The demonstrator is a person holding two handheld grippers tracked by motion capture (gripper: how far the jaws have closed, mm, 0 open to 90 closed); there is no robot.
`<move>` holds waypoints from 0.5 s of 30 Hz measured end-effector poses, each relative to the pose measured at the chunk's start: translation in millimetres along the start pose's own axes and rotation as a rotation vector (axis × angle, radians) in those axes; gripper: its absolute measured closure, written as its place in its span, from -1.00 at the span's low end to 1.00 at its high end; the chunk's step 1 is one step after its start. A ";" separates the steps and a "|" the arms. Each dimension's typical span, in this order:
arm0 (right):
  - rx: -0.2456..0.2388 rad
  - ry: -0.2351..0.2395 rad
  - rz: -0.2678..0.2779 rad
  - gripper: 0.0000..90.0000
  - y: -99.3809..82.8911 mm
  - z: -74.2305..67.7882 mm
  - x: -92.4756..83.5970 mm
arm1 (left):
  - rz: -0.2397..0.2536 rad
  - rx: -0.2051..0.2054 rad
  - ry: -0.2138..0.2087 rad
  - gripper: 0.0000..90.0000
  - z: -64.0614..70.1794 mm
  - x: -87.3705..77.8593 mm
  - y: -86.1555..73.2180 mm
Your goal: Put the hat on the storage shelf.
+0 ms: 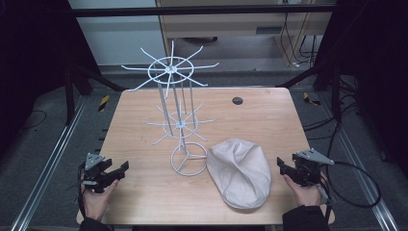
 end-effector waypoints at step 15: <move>-0.076 0.094 0.042 -0.16 23.4 -43.5 -20.4 | -0.032 0.034 -0.018 -0.35 3.7 5.3 -2.7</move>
Point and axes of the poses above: each handheld gripper's, and its own axes: x roughly forward along the jaws, y roughly out of its top, z roughly to its right, the point moved 6 cm from there along x, roughly forward along the jaws, and after that the axes turned 8 degrees about x, right-handed, at the moved point
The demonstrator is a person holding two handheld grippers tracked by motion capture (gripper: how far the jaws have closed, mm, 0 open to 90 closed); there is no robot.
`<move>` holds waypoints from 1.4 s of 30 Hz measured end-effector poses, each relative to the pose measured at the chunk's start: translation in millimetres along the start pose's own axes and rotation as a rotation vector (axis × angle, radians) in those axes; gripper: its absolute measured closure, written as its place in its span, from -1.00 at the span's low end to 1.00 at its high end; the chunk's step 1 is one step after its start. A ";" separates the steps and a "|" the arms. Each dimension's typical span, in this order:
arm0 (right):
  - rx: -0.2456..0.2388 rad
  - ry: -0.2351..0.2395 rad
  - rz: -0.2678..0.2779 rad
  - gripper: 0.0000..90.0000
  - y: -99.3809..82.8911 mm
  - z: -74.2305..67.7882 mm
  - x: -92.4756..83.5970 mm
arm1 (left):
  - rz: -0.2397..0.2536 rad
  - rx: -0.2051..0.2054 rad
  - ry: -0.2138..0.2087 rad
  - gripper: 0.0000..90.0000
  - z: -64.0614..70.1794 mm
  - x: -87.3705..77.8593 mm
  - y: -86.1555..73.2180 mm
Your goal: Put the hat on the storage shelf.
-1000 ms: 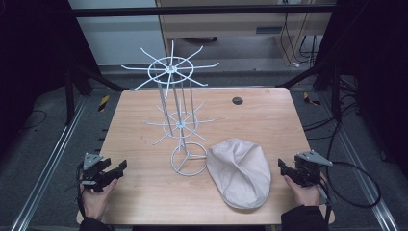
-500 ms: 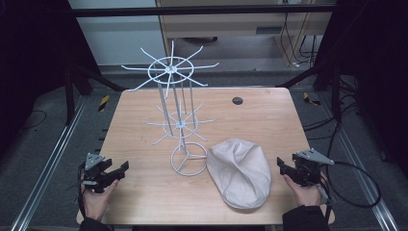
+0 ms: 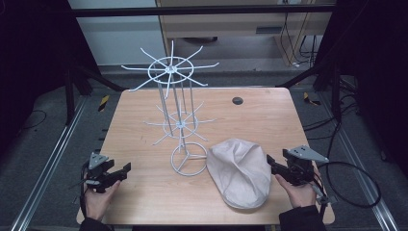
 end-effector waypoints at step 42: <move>-0.129 0.155 -0.223 0.04 8.2 -94.5 21.2 | -0.030 0.014 -0.013 -0.37 0.5 3.9 -2.8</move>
Point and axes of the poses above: each handheld gripper's, and its own axes: x roughly forward along the jaws, y roughly out of its top, z roughly to its right, the point moved 6 cm from there along x, roughly forward along the jaws, and after that the axes turned 8 degrees about x, right-handed, at the moved point
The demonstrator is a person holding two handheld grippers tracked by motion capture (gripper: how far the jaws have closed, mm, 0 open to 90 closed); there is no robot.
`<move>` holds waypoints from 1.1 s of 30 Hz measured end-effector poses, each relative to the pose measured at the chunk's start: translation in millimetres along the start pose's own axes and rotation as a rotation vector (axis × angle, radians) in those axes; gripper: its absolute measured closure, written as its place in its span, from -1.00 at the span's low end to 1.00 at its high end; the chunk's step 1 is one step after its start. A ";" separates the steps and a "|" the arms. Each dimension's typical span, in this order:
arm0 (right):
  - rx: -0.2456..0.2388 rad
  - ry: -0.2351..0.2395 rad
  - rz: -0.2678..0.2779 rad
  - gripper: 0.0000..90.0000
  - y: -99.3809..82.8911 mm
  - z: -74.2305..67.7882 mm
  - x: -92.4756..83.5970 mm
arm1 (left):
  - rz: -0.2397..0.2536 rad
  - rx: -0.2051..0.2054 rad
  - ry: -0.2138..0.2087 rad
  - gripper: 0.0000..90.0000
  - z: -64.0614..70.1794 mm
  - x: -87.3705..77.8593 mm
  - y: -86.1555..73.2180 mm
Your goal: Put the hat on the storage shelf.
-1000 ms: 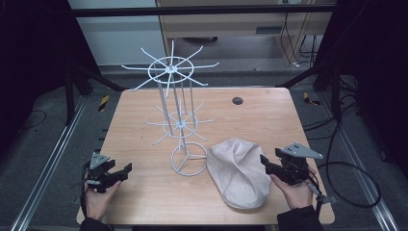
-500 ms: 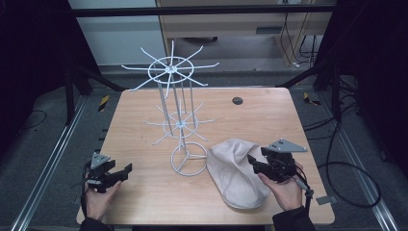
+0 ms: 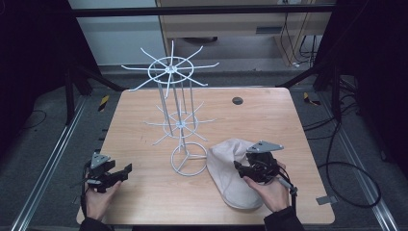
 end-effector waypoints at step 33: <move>-0.028 -0.015 -0.118 0.65 -20.2 -6.0 43.6 | -0.015 -0.008 -0.016 -0.32 0.6 2.3 -1.5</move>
Point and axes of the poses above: each handheld gripper's, and its own axes: x roughly forward along the jaws, y roughly out of its top, z roughly to its right, the point moved 6 cm from there along x, roughly forward along the jaws, and after that the axes turned 8 degrees about x, right-handed, at the moved point
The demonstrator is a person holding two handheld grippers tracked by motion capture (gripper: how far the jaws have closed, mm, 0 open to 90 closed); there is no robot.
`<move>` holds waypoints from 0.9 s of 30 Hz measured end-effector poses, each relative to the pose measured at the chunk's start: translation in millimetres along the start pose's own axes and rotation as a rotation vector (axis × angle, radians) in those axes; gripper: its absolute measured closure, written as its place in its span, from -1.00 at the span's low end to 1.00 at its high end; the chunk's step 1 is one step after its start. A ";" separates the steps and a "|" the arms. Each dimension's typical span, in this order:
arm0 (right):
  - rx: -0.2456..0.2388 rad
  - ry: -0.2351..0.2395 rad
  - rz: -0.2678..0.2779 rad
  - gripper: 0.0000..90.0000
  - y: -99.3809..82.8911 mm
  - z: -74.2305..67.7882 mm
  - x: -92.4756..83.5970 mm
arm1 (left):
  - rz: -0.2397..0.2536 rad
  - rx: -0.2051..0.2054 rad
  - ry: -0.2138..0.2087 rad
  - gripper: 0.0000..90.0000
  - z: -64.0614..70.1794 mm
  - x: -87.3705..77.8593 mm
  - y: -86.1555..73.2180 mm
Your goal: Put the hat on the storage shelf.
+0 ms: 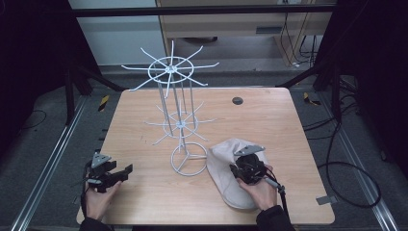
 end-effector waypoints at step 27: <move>-0.001 0.005 0.072 0.95 3.5 18.2 -24.8 | -0.007 0.006 -0.001 -0.31 0.2 -0.4 0.4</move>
Point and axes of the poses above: each handheld gripper's, and its own axes: x roughly forward along the jaws, y roughly out of its top, z roughly to its right, the point moved 6 cm from there along x, roughly forward along the jaws, and after that the axes turned 8 degrees about x, right-handed, at the moved point
